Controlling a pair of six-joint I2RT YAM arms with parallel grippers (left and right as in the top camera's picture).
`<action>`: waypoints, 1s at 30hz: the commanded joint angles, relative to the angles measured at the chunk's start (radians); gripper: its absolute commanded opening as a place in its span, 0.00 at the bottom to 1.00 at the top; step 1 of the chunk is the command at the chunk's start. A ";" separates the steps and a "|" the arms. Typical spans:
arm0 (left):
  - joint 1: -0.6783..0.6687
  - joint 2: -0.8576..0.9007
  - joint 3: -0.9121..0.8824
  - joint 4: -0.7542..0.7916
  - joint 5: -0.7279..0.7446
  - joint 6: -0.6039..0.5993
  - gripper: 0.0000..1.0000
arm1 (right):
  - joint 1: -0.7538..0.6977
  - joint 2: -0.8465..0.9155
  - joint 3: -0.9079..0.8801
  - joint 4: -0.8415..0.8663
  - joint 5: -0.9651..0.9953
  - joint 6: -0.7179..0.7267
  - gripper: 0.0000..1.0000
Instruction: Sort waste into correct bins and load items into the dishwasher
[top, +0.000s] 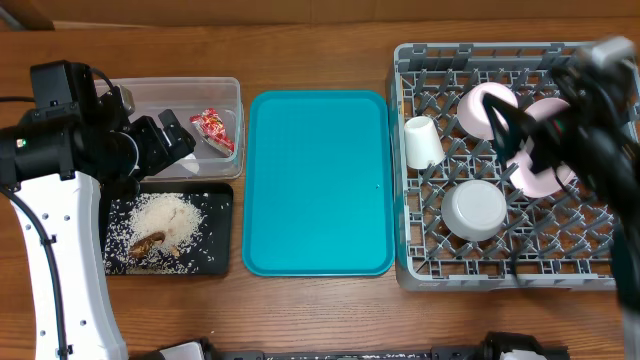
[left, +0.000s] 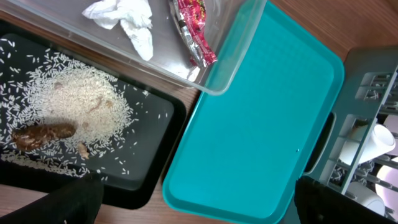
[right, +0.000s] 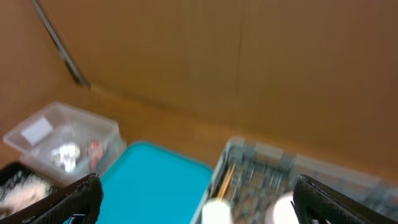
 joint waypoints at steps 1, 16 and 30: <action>-0.003 -0.006 0.010 0.000 0.008 -0.003 1.00 | 0.004 -0.125 0.017 0.007 0.024 -0.003 1.00; -0.003 -0.006 0.010 0.000 0.008 -0.003 1.00 | 0.090 -0.567 -0.300 0.033 0.185 0.141 1.00; -0.003 -0.006 0.010 0.000 0.008 -0.003 1.00 | 0.200 -1.000 -1.183 0.661 0.460 0.379 1.00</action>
